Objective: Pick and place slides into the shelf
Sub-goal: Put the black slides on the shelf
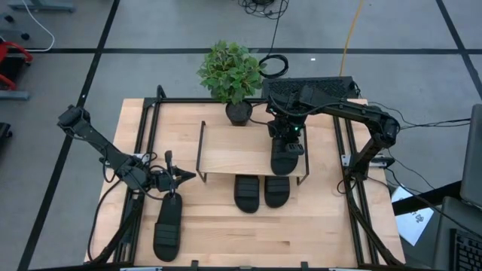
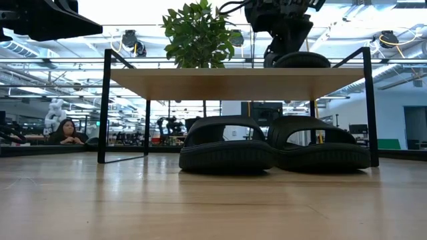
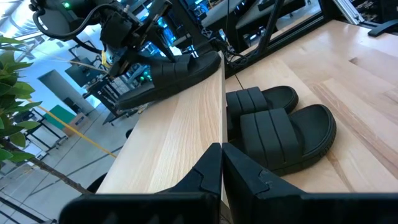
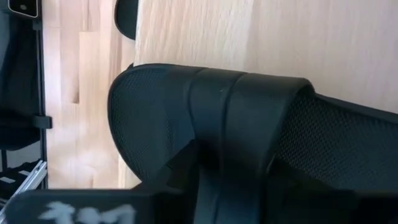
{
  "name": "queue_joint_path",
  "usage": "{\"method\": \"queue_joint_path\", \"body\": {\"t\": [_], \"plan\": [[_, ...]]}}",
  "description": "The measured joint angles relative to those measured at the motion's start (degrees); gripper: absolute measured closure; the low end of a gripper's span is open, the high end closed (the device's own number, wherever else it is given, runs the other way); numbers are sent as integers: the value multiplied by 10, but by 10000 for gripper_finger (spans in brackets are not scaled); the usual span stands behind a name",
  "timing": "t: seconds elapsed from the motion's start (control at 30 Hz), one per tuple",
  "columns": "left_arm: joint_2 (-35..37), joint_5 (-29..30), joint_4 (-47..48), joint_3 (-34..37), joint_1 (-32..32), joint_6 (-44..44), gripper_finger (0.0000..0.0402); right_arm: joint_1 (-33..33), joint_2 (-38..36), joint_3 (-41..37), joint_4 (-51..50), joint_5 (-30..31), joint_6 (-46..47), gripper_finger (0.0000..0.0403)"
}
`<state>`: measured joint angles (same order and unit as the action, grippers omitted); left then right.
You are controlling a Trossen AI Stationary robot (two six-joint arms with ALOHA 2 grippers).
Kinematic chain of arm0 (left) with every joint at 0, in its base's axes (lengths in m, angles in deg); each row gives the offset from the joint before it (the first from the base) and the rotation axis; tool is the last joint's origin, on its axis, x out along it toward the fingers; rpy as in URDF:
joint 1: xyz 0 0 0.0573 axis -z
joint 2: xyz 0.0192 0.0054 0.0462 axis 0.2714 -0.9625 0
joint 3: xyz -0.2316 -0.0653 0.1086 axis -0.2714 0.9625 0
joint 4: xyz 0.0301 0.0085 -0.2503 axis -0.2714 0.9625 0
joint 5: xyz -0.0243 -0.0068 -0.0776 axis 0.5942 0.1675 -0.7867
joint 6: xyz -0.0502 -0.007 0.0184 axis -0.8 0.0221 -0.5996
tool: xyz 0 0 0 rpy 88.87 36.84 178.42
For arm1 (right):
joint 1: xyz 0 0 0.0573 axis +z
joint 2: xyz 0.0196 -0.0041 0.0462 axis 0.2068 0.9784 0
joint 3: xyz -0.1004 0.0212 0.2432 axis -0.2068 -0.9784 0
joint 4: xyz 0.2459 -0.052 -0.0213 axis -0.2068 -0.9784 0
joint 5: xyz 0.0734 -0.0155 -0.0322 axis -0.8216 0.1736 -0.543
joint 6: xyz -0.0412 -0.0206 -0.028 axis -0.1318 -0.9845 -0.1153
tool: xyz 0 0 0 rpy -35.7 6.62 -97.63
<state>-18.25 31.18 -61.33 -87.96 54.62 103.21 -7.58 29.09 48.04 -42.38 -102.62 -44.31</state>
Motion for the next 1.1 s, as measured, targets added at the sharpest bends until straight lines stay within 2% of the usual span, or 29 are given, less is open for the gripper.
{"method": "queue_joint_path", "body": {"t": [0.23,0.43,0.73,0.93,1.1], "plan": [[0,0,0,0,0,0,382,0,0,0,0,26,13,256],[0,0,0,0,0,0,382,0,0,1,0,28,14,234],[0,0,0,0,0,0,382,0,-8,1,-7,31,14,229],[0,0,0,0,0,0,382,0,-36,0,-5,66,15,229],[0,0,0,0,0,0,382,1,-64,0,11,63,20,229]]}}
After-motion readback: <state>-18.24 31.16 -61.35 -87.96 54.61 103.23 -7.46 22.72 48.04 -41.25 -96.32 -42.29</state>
